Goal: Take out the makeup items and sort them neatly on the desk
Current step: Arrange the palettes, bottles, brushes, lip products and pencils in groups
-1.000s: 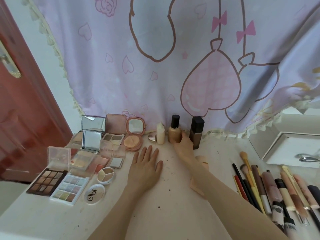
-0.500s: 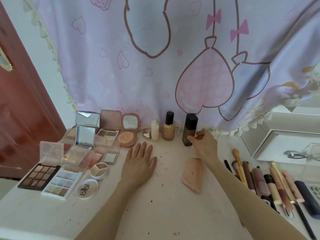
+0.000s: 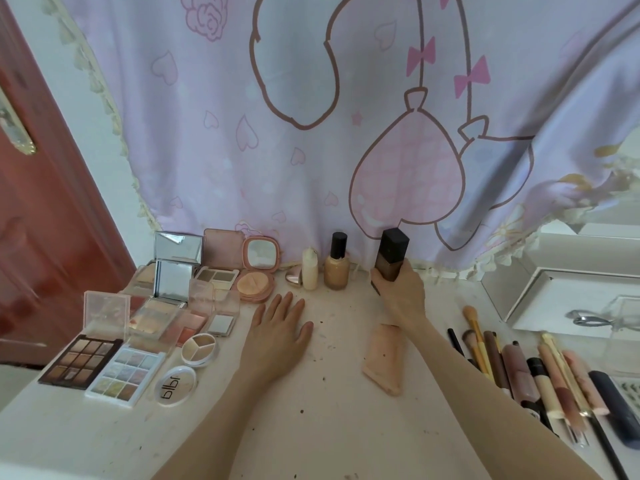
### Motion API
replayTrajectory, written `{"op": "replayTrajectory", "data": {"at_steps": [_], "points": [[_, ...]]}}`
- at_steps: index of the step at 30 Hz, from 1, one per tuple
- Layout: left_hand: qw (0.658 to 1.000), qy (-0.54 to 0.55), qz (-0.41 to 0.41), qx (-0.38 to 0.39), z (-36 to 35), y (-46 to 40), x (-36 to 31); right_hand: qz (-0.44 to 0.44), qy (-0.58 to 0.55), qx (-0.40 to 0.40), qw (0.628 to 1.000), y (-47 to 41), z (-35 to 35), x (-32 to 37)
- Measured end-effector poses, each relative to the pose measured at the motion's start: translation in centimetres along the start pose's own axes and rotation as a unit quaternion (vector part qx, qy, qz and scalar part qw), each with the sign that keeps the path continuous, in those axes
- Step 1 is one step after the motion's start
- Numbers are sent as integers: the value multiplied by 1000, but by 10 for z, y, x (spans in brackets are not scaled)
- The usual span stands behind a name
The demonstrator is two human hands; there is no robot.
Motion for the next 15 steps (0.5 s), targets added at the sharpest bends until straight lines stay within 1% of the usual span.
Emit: {"op": "replayTrajectory", "data": {"at_steps": [3, 4, 5, 6, 7, 8, 9, 10, 11, 12, 14, 15], "points": [[999, 39, -7, -16, 0, 1, 2, 33, -52, 0, 998, 9, 16, 15], [997, 73, -7, -33, 2, 2, 3, 44, -63, 4, 997, 13, 21, 20], [990, 129, 0, -57, 6, 2, 4, 52, -77, 16, 996, 18, 26, 26], [975, 202, 15, -86, 11, 2, 4, 56, -99, 40, 993, 22, 30, 31], [952, 282, 30, -114, 19, 3, 2, 53, -133, 82, 986, 25, 34, 37], [925, 350, 28, -143, 30, 2, -3, 42, -172, 143, 974, 29, 38, 41], [904, 394, 7, -167, 45, 1, -11, 27, -208, 216, 954, 33, 40, 46], [890, 417, -27, -183, 61, 2, -22, 10, -231, 290, 929, 38, 42, 49], [883, 424, -71, -190, 77, 3, -32, -8, -237, 358, 903, 43, 43, 52], [882, 411, -123, -193, 94, 4, -42, -23, -235, 415, 879, 48, 43, 55], [892, 333, -227, -207, 120, 11, -58, -50, -232, 500, 833, 56, 43, 60], [897, 279, -263, -217, 129, 15, -62, -61, -235, 533, 811, 60, 44, 62]]}}
Point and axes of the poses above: each hand's wrist, its own y-axis away from the middle knuckle, its own z-axis out of the back of the hand, x = y × z, the point moved 3 cm from there along -y, towards the middle knuckle, and after that the axes turned 2 degrees about -x, right-handed, at the moved point
